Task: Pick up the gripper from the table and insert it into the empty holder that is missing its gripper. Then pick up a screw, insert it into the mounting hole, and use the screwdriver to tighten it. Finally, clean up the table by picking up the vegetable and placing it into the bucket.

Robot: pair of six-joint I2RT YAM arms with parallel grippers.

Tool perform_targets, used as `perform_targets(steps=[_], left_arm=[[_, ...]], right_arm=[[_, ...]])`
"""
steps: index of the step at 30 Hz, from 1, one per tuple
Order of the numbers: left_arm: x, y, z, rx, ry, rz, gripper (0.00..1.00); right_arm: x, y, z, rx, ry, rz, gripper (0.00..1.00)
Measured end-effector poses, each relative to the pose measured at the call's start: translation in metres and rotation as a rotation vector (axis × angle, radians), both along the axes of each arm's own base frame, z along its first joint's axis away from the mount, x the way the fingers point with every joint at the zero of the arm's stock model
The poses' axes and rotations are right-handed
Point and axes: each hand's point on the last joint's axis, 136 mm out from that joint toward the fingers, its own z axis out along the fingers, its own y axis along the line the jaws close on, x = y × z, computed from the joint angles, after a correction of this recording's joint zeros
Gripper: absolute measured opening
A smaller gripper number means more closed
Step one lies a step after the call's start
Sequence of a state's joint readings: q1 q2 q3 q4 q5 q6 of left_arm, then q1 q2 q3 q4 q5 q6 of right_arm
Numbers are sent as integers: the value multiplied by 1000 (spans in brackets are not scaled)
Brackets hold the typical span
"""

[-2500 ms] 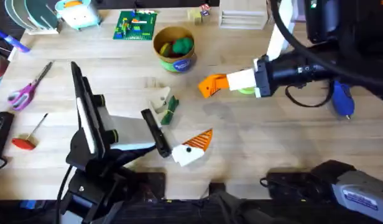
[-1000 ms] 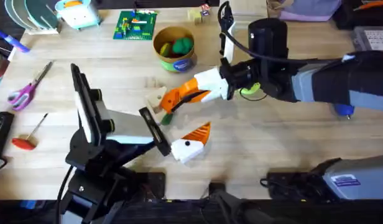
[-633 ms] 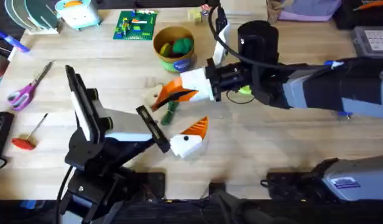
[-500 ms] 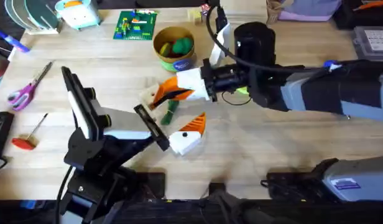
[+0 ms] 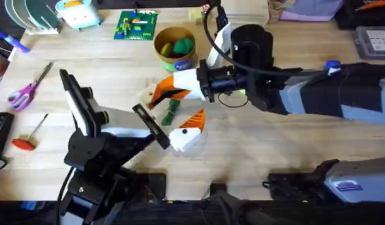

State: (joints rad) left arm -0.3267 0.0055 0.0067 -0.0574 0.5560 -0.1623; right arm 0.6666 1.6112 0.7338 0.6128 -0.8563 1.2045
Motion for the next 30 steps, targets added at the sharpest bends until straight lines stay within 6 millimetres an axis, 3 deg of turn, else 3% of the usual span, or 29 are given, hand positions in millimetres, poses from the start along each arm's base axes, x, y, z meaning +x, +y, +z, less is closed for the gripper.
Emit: perform_targets(steps=[6, 16, 22, 30], left_arm=[[-3, -2, 0, -1, -1, -20, 993], [-11, -9, 1, 6, -13, -78, 993], [-19, -15, 1, 7, -18, -134, 993], [-22, -17, 1, 8, -20, -154, 993]], right_arm=[[-2, -6, 2, 15, 4, 39, 30], [-14, -13, 5, 45, 16, 138, 294], [-31, -12, 7, 67, 29, 228, 383], [-33, -15, 9, 79, 20, 249, 578]])
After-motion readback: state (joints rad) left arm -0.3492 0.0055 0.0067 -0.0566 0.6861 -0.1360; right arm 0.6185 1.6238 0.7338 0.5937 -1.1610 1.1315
